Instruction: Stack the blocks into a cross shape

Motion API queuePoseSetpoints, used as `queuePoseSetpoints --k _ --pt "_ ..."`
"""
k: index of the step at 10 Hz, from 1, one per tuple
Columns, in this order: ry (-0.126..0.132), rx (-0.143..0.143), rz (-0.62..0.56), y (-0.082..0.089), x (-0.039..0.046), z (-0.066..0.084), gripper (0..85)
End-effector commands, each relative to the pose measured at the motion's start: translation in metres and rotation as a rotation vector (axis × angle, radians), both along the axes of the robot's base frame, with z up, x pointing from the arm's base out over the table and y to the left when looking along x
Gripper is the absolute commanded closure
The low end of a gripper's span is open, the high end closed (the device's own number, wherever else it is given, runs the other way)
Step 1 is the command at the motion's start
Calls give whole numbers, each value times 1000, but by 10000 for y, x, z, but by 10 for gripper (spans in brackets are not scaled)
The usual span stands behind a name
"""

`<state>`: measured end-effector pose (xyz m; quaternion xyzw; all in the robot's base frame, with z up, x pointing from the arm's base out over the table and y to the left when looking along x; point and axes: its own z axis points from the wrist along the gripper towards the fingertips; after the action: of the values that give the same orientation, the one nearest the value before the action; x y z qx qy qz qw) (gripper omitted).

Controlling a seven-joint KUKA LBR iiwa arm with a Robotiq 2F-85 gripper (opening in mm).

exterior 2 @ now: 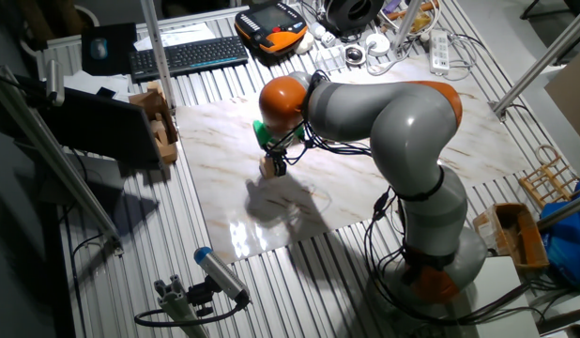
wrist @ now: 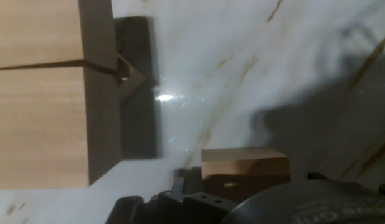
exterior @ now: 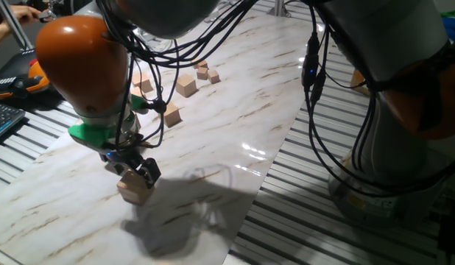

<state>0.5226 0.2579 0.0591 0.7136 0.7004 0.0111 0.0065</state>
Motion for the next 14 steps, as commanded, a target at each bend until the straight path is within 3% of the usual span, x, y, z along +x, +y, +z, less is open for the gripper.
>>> queuePoseSetpoints --k 1,3,7,11,14 --pt "-1 -1 -7 33 2 7 0" --pt "-4 -9 -16 98 4 -14 0" --pt "-12 -19 5 63 1 -51 0" --pt "-17 -9 5 45 -1 -98 0" --pt "-32 -2 11 44 1 -122 510"
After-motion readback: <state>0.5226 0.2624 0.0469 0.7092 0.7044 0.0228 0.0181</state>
